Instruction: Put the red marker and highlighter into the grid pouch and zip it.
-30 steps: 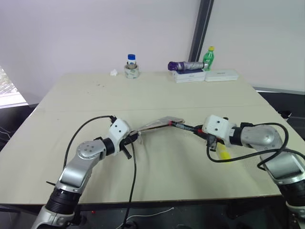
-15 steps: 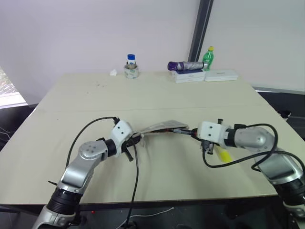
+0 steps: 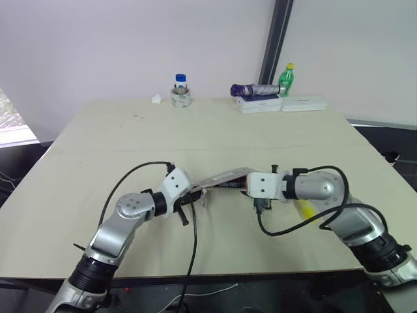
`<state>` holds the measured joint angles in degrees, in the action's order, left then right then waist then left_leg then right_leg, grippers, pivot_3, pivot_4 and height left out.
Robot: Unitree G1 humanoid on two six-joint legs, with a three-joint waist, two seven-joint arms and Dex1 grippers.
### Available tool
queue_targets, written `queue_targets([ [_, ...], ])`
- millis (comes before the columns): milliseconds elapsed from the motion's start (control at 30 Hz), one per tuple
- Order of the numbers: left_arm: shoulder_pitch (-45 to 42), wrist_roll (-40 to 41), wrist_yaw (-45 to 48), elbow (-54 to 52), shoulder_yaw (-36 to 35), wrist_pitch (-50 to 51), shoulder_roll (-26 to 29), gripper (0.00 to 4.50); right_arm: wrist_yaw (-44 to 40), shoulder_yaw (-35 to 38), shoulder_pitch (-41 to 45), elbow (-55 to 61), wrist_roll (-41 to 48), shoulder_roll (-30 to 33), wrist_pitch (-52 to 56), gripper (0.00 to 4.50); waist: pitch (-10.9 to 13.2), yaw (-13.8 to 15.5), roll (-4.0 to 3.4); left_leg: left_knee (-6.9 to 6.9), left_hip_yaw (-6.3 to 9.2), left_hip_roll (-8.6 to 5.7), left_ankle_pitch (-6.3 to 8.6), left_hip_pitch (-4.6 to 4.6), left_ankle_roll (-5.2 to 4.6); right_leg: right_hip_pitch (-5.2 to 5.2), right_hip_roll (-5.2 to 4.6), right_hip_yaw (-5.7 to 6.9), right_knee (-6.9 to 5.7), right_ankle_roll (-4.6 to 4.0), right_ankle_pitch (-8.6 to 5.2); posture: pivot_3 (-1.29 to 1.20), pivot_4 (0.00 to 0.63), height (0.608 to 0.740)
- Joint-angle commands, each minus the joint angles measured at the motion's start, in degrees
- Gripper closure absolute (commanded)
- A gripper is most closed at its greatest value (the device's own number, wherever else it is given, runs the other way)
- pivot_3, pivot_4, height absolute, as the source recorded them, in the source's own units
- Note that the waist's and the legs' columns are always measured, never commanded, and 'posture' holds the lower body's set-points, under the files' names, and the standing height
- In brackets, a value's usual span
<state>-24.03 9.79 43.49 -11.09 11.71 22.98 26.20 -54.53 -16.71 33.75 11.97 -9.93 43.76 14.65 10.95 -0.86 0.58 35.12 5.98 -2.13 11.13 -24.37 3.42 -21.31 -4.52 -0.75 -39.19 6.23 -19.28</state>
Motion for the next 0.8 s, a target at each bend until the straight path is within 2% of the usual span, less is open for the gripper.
queue_targets([
  [33,-0.09,0.54,-1.42,-1.41,-1.22,0.17,-0.9,4.5,-0.16,6.12,1.22,2.33,4.11,0.36,1.67,0.59,0.0,0.08,0.0,0.0,0.01,0.0,0.0,0.0,0.0,0.0,0.0,0.0,0.0,0.0,0.0,0.0,0.15,0.737],
  [67,-0.36,1.02,-2.27,-1.01,-1.93,0.89,-1.62,4.5,-0.77,7.94,0.9,3.18,6.21,0.65,2.98,0.08,0.0,0.08,0.0,0.0,0.01,0.0,0.0,0.0,0.0,0.01,-0.01,0.0,0.0,0.0,0.0,0.0,0.15,0.737],
  [233,-2.1,3.96,-5.35,0.07,-4.55,4.06,-5.78,4.5,-3.18,18.43,-2.71,6.43,15.96,3.93,12.94,0.08,-0.01,0.29,0.01,0.04,0.07,0.0,0.0,0.0,-0.01,0.07,-0.02,0.05,0.0,0.0,0.0,0.0,0.15,0.737],
  [467,-3.08,3.6,-6.22,1.66,-3.24,4.14,-8.34,4.5,-1.68,28.07,-16.91,4.77,20.34,8.7,24.56,0.08,-0.01,0.28,0.03,0.08,0.09,-0.04,0.0,0.01,-0.01,0.18,-0.02,0.14,0.02,0.0,0.0,0.0,0.15,0.737],
  [600,-3.7,2.82,-6.29,3.44,-2.39,3.13,-9.03,4.5,2.99,31.18,-23.12,3.98,22.18,6.05,31.45,0.08,-0.01,-0.01,0.02,0.08,0.03,-0.05,0.0,0.05,-0.01,0.18,-0.01,0.1,0.0,0.0,0.0,0.0,0.15,0.737],
  [800,-4.31,1.06,-6.33,6.82,-0.83,0.38,-9.54,4.5,12.2,31.0,-24.3,1.43,20.76,1.37,34.99,0.08,-0.02,0.17,0.01,0.1,0.01,-0.04,0.0,0.11,0.0,0.21,0.03,0.06,-0.04,0.0,0.0,0.0,0.15,0.737],
])
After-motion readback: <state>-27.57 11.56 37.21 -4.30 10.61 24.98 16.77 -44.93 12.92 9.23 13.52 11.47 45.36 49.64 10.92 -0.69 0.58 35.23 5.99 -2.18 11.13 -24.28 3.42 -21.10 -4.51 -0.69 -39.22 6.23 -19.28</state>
